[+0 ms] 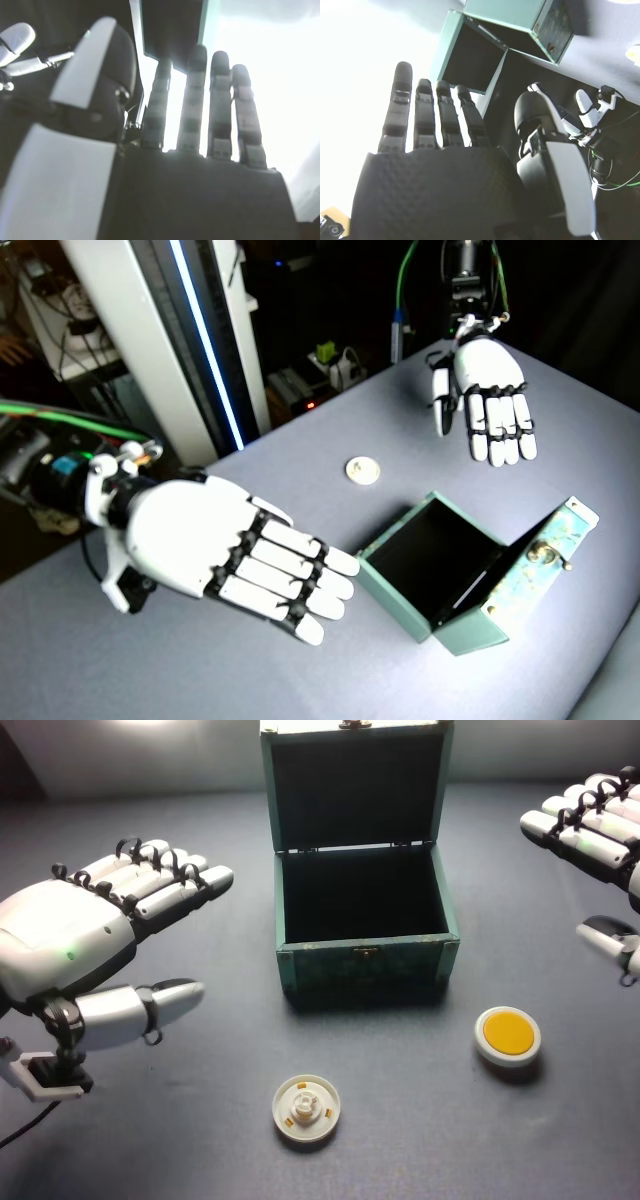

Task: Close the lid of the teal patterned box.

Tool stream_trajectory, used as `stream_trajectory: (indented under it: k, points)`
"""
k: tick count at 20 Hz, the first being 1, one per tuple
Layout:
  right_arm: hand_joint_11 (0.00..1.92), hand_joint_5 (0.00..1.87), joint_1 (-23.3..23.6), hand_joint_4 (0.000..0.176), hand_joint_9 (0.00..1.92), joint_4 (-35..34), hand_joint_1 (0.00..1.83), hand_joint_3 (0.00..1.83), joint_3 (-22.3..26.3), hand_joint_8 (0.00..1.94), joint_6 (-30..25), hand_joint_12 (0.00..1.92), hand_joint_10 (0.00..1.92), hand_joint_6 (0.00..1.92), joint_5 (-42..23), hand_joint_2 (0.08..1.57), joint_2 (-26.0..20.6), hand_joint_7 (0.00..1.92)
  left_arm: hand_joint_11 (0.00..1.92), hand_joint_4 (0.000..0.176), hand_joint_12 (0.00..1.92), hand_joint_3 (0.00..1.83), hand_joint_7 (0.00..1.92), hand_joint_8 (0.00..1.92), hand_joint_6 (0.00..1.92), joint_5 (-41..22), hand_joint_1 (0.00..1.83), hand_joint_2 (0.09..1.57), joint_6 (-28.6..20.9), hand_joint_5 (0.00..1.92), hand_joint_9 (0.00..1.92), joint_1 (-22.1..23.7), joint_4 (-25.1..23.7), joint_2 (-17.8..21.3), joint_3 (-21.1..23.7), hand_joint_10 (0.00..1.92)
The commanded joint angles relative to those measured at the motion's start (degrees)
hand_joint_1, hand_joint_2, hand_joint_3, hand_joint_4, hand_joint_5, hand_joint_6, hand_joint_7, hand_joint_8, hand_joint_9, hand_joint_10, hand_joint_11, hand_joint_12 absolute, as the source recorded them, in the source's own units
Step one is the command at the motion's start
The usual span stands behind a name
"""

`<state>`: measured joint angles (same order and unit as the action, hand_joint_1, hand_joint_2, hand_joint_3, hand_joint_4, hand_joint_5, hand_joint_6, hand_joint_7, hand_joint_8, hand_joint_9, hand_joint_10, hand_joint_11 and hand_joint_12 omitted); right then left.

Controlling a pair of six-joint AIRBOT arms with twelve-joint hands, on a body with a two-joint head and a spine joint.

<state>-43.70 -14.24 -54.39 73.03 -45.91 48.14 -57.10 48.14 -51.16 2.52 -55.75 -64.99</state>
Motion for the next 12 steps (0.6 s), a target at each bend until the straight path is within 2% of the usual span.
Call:
stream_trajectory:
  k: [1, 2, 4, 5, 6, 7, 8, 9, 10, 11, 12]
  points:
    - [0.00, 0.00, 1.0, 0.000, 0.00, -0.3, 0.56, 0.03, -0.4, 0.00, -0.1, 0.00, 0.00, 0.00, -6.5, 1.45, -0.3, 0.00, 0.00, 0.061, 0.00, 0.02, 0.00, 0.00, 0.00, -6.6, 0.10, 1.37, -0.2, 0.00, 0.00, 0.7, 0.6, -0.2, -0.3, 0.00]
    - [0.00, 0.00, 1.0, 0.000, 0.00, -0.4, 0.55, 0.02, -0.5, 0.00, -0.1, 0.00, 0.00, 0.00, -6.4, 1.45, -0.3, 0.00, 0.00, 0.054, 0.00, 0.02, 0.00, 0.00, 0.00, -6.6, 0.10, 1.38, -0.4, 0.00, 0.00, 0.7, 0.8, -0.3, -0.5, 0.00]
    - [0.00, 0.00, 1.0, 0.000, 0.00, -0.6, 0.52, 0.02, -0.6, 0.00, -0.1, 0.00, 0.00, 0.00, -6.3, 1.46, -0.2, 0.00, 0.01, 0.052, 0.00, 0.02, 0.01, 0.00, 0.00, -6.2, 0.12, 1.39, -0.9, 0.00, 0.00, 0.9, 0.6, -0.4, -0.7, 0.00]
    - [0.00, 0.00, 1.1, 0.000, 0.00, -0.6, 0.43, 0.02, -0.7, 0.00, -0.1, 0.00, 0.00, 0.00, -6.3, 1.48, -0.2, 0.00, 0.00, 0.064, 0.19, 0.01, 0.04, 0.00, 0.00, -6.0, 0.15, 1.39, -0.9, 0.02, 0.01, 1.2, 0.5, -0.5, -0.8, 0.00]
    - [0.00, 0.00, 1.5, 0.000, 0.00, -0.8, 0.39, 0.02, -0.9, 0.00, -0.1, 0.00, 0.00, 0.00, -6.3, 1.49, -0.1, 0.00, 0.00, 0.070, 0.22, 0.00, 0.04, 0.00, 0.00, -5.7, 0.14, 1.39, -1.1, 0.01, 0.01, 1.5, 0.3, -0.7, -1.0, 0.00]
    - [0.01, 0.00, 2.1, 0.000, 0.00, -0.9, 0.41, 0.01, -1.1, 0.00, -0.1, 0.01, 0.00, 0.00, -6.3, 1.49, 0.1, 0.00, 0.00, 0.087, 0.15, 0.00, 0.02, 0.00, 0.00, -5.5, 0.14, 1.39, -1.3, 0.00, 0.00, 1.8, 0.0, -1.0, -1.2, 0.00]
    - [0.00, 0.00, 2.6, 0.000, 0.01, -1.0, 0.46, 0.00, -1.5, 0.00, -0.1, 0.34, 0.00, 0.00, -6.3, 1.50, 0.3, 0.00, 0.00, 0.100, 0.28, 0.00, 0.02, 0.00, 0.00, -5.2, 0.16, 1.39, -1.4, 0.00, 0.01, 2.3, -0.1, -1.3, -1.4, 0.00]
    - [0.00, 0.00, 3.3, 0.000, 0.02, -1.3, 0.43, 0.00, -2.0, 0.00, -0.1, 0.69, 0.01, 0.00, -6.2, 1.50, 0.6, 0.00, 0.00, 0.110, 0.30, 0.00, 0.02, 0.00, 0.00, -4.6, 0.16, 1.40, -1.5, 0.00, 0.00, 2.9, -0.3, -1.6, -1.8, 0.00]
    - [0.00, 0.00, 4.2, 0.000, 0.07, -1.7, 0.36, 0.00, -2.7, 0.00, -0.1, 1.17, 0.04, 0.00, -5.7, 1.50, 1.1, 0.00, 0.00, 0.109, 0.30, 0.00, 0.02, 0.00, 0.00, -3.8, 0.18, 1.40, -1.5, 0.00, 0.00, 3.4, -0.4, -2.1, -2.2, 0.00]
    - [0.00, 0.00, 5.2, 0.000, 0.07, -1.8, 0.35, 0.00, -3.5, 0.00, -0.1, 1.38, 0.05, 0.00, -5.1, 1.49, 1.7, 0.00, 0.00, 0.101, 0.35, 0.00, 0.01, 0.00, 0.00, -3.2, 0.22, 1.40, -1.9, 0.00, 0.00, 3.9, -0.5, -2.8, -2.8, 0.00]
    - [0.00, 0.00, 6.7, 0.000, 0.07, -1.8, 0.34, 0.00, -4.4, 0.00, -0.1, 1.55, 0.06, 0.00, -4.5, 1.50, 2.4, 0.00, 0.00, 0.084, 0.43, 0.00, 0.00, 0.00, 0.00, -2.9, 0.25, 1.40, -2.4, 0.00, 0.00, 4.4, -0.7, -3.5, -3.4, 0.00]
